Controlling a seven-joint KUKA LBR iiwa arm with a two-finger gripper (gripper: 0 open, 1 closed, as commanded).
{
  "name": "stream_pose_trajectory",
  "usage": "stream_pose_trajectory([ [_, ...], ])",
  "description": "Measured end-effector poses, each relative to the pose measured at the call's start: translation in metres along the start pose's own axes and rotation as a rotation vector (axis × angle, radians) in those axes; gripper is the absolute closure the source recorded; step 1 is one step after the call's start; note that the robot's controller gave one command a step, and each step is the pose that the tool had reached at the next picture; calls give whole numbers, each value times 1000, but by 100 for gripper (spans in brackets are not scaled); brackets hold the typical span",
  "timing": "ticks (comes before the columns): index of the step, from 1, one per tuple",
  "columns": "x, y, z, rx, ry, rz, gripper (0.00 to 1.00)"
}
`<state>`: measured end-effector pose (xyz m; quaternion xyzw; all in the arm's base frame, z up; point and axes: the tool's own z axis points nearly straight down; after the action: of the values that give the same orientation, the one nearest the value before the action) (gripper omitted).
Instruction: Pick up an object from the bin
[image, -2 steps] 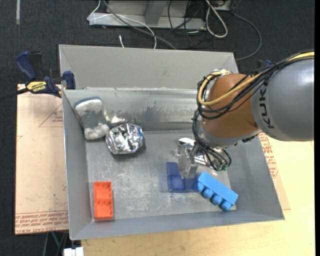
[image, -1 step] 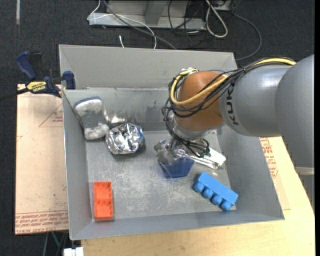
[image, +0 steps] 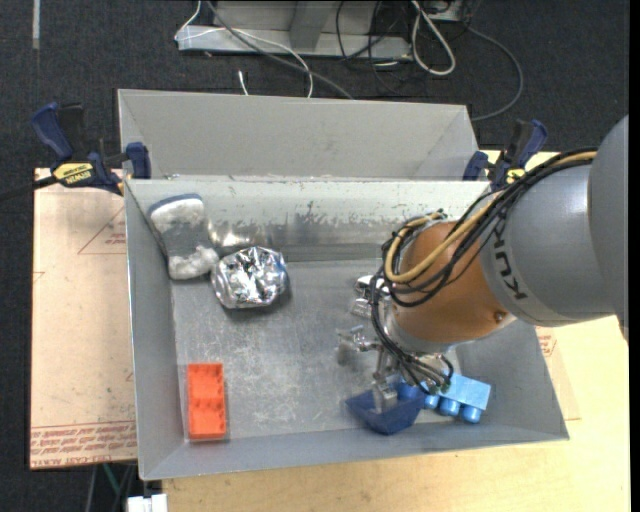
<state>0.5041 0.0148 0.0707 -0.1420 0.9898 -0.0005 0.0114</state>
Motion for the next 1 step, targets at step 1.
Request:
stream_pose_trajectory([
  [1, 0, 0, 0, 0, 0, 0, 0],
])
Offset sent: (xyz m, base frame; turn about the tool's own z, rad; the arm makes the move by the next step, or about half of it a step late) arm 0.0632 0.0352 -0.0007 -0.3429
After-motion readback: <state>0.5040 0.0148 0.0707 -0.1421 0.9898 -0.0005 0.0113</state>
